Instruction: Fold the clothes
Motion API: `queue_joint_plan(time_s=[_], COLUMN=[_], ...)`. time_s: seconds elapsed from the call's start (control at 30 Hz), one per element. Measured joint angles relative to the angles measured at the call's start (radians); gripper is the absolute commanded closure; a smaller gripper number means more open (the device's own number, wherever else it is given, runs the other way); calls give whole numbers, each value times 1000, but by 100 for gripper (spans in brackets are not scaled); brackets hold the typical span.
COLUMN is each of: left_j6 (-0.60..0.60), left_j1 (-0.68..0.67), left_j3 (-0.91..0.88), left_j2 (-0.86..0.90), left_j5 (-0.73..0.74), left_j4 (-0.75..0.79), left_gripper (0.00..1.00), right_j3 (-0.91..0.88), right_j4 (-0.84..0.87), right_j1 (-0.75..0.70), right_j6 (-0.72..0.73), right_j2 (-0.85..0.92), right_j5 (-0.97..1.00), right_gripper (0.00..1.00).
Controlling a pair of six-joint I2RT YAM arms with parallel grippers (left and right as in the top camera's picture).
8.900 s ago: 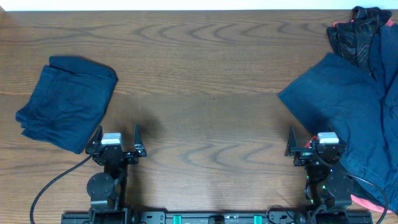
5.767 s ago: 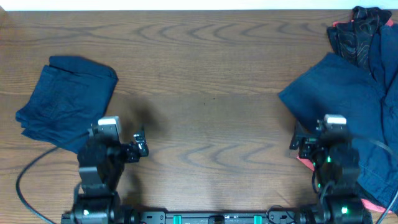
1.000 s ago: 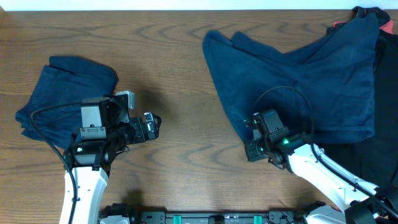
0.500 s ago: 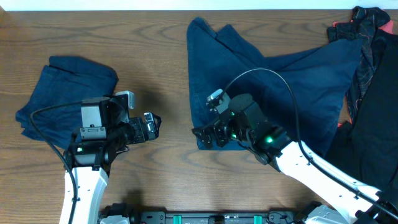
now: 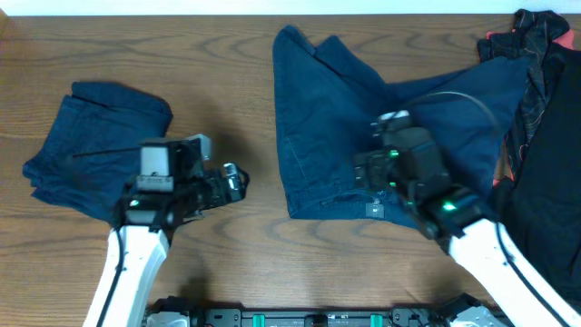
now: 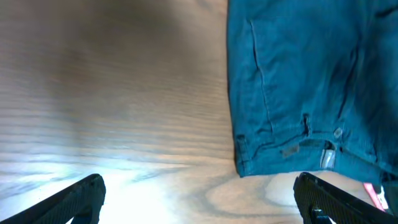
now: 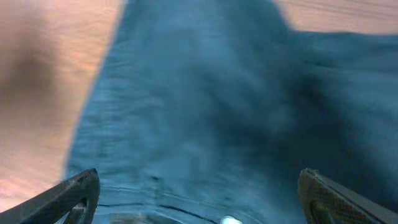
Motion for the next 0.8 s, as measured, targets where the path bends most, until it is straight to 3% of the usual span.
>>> queue_joint_plan(time_s=[0.37, 0.67, 0.8], left_j6=[-232, -349, -389], left_j1=[-220, -334, -348], left_j3=[0, 0, 8], left_j2=[261, 462, 485], left_j5=[3, 10, 19], left_j4=[202, 297, 317], left_gripper=[2, 2, 24], right_j3=[0, 0, 0], right_j4=[-179, -221, -222], right_j1=[-163, -185, -185], right_j6=[0, 0, 0], right_j2=[-109, -109, -109], right_j5=[39, 48, 48], right_gripper=[1, 1, 1])
